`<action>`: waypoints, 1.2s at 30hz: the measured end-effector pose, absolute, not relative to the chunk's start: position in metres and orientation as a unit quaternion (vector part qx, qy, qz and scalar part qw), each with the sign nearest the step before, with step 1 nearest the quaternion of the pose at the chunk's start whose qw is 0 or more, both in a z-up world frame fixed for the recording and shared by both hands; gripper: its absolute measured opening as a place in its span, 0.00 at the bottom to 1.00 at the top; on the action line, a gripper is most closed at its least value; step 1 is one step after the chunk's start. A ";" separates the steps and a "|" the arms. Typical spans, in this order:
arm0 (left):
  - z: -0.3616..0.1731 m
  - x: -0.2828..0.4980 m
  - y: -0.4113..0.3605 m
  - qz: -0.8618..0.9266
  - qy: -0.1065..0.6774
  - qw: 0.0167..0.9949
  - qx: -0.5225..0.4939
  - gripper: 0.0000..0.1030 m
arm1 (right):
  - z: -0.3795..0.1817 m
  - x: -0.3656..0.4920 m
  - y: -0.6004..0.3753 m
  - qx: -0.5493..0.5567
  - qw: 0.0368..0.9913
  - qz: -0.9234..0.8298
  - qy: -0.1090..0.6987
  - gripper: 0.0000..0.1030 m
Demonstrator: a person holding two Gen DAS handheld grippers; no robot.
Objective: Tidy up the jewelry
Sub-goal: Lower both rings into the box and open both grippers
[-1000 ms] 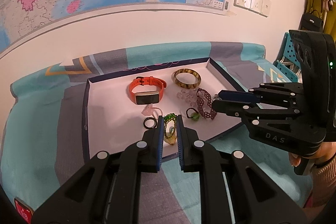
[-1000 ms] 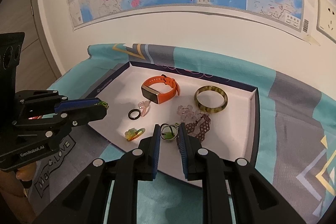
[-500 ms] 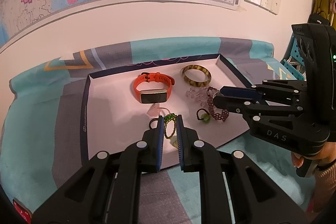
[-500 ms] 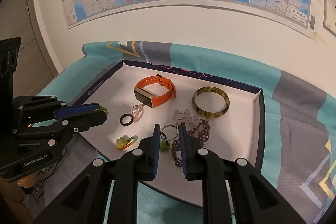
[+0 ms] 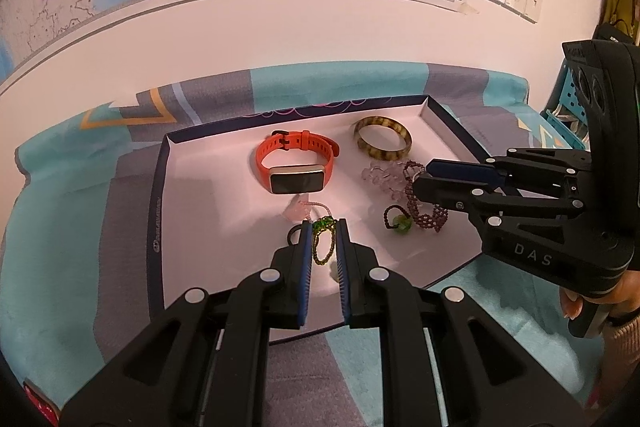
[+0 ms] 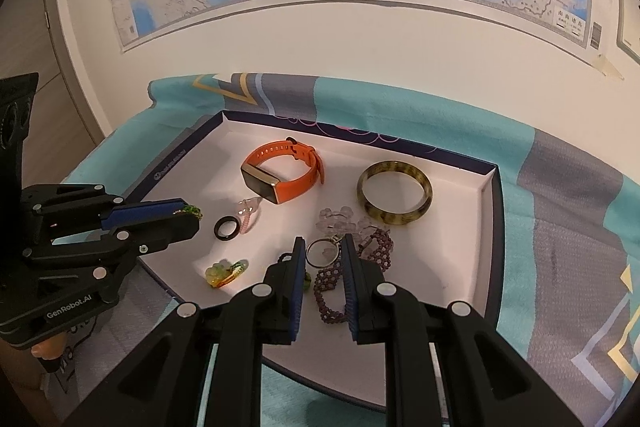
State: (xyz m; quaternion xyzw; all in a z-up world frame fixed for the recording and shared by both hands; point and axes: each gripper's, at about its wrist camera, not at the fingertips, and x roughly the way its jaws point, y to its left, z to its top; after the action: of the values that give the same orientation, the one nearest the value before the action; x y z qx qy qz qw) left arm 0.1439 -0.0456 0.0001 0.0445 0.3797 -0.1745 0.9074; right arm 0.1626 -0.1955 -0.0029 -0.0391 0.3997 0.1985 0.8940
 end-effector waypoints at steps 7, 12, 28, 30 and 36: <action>-0.002 0.147 -0.046 -0.172 0.384 0.906 0.044 0.12 | -0.003 0.164 -0.195 -0.041 0.895 0.197 0.398 0.16; -0.004 0.150 -0.046 -0.170 0.388 0.905 0.041 0.12 | -0.005 0.167 -0.195 -0.042 0.895 0.195 0.399 0.16; -0.019 0.166 -0.049 -0.158 0.414 0.896 0.041 0.12 | -0.014 0.176 -0.193 -0.044 0.891 0.188 0.411 0.16; -0.020 0.167 -0.049 -0.156 0.416 0.895 0.042 0.12 | -0.016 0.177 -0.193 -0.044 0.890 0.187 0.414 0.16; -0.024 0.168 -0.050 -0.153 0.421 0.893 0.043 0.12 | -0.018 0.178 -0.191 -0.044 0.888 0.186 0.418 0.16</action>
State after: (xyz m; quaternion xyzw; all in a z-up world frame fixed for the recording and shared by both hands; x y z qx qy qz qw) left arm 0.1684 -0.0498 -0.0241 0.0434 0.4213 -0.1529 0.8929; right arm 0.1785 -0.1914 -0.0179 -0.0439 0.4177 0.1856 0.8883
